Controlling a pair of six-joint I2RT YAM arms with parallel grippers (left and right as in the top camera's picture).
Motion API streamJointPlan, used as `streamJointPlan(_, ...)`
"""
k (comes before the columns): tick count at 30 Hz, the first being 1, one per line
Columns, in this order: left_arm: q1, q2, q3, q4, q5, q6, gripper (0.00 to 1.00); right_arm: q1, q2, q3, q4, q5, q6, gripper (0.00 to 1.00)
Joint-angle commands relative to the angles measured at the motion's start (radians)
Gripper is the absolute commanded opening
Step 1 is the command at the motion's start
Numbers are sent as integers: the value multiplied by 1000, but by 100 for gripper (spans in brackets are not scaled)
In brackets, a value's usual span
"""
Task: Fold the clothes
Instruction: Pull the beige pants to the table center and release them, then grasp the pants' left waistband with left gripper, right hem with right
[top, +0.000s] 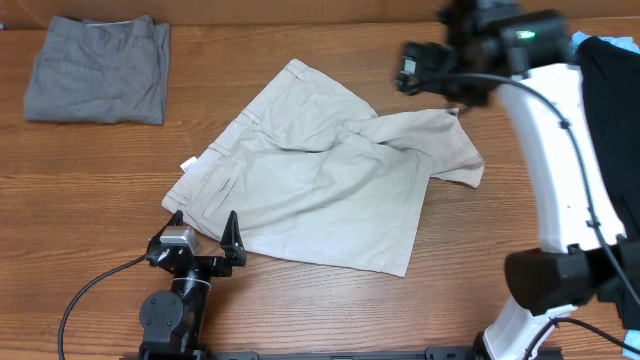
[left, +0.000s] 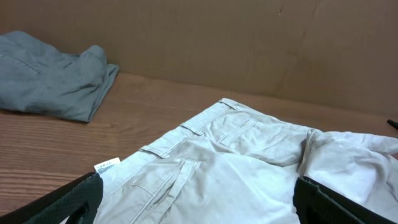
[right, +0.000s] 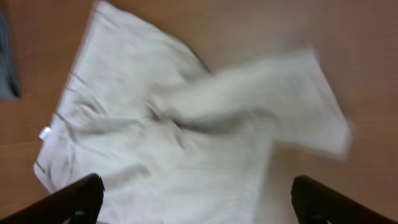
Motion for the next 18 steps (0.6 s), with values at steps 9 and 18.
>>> streamJointPlan(9,-2,-10,-5,18,-23,175,100,-92,-137,-76,-170,84,224,96)
streamJointPlan(18,-2,-5,52,152,326,100,100,-60,-467,-544,-120,119,266,100)
